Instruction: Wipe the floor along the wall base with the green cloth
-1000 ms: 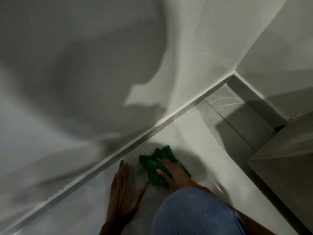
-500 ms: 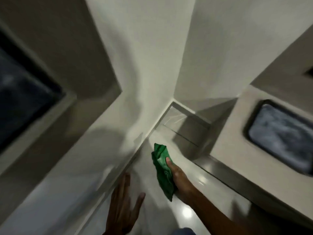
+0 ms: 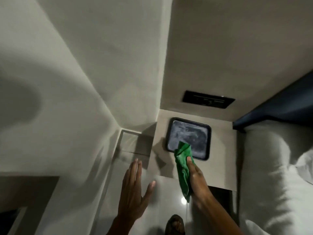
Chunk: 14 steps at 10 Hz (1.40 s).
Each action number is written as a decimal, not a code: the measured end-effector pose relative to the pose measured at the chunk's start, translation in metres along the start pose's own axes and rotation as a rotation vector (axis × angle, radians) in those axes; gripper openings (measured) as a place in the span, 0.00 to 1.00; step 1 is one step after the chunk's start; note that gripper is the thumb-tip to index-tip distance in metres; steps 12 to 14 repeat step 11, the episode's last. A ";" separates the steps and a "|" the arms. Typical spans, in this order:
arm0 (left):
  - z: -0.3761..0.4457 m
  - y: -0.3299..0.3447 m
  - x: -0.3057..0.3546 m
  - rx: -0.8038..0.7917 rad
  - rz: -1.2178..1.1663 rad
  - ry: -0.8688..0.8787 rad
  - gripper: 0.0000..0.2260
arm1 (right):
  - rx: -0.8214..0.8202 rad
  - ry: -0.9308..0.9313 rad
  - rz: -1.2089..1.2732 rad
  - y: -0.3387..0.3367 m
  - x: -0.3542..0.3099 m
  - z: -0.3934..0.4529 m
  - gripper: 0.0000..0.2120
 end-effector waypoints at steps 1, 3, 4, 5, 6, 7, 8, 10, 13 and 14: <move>0.046 0.045 0.048 -0.096 0.024 0.044 0.39 | 0.137 -0.063 0.028 -0.067 -0.027 0.017 0.15; 0.110 0.064 0.065 -0.084 0.063 0.082 0.40 | 0.370 -0.186 -0.052 -0.063 -0.063 0.058 0.22; 0.158 0.093 0.063 -0.101 0.106 0.094 0.40 | 0.571 -0.140 -0.207 -0.062 -0.070 0.102 0.26; 0.199 0.121 0.057 -0.123 0.201 0.119 0.40 | 0.677 -0.048 -0.367 -0.049 -0.071 0.149 0.27; 0.226 0.147 0.051 -0.147 0.215 0.144 0.41 | 0.525 -0.012 -0.526 -0.025 -0.061 0.188 0.34; 0.241 0.164 0.037 -0.156 0.239 0.171 0.41 | 0.429 -0.002 -0.674 -0.018 -0.039 0.217 0.32; 0.244 0.176 0.021 -0.189 0.217 0.198 0.40 | 0.436 -0.003 -0.694 -0.020 -0.025 0.228 0.31; 0.247 0.158 0.026 -0.242 0.250 0.232 0.40 | 0.399 -0.014 -0.611 -0.029 -0.045 0.212 0.30; 0.241 0.134 0.049 -0.201 0.248 0.224 0.40 | 0.396 -0.111 -0.617 -0.040 -0.061 0.184 0.30; 0.241 0.134 0.049 -0.201 0.248 0.224 0.40 | 0.396 -0.111 -0.617 -0.040 -0.061 0.184 0.30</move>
Point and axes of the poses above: each hand's wrist, its own z-axis towards the middle knuckle, its own y-axis out of the palm, x = y × z, the point moved 3 cm from there along z, towards the middle knuckle, and after that the axes turned 3 degrees about y, right-handed, at the moved point
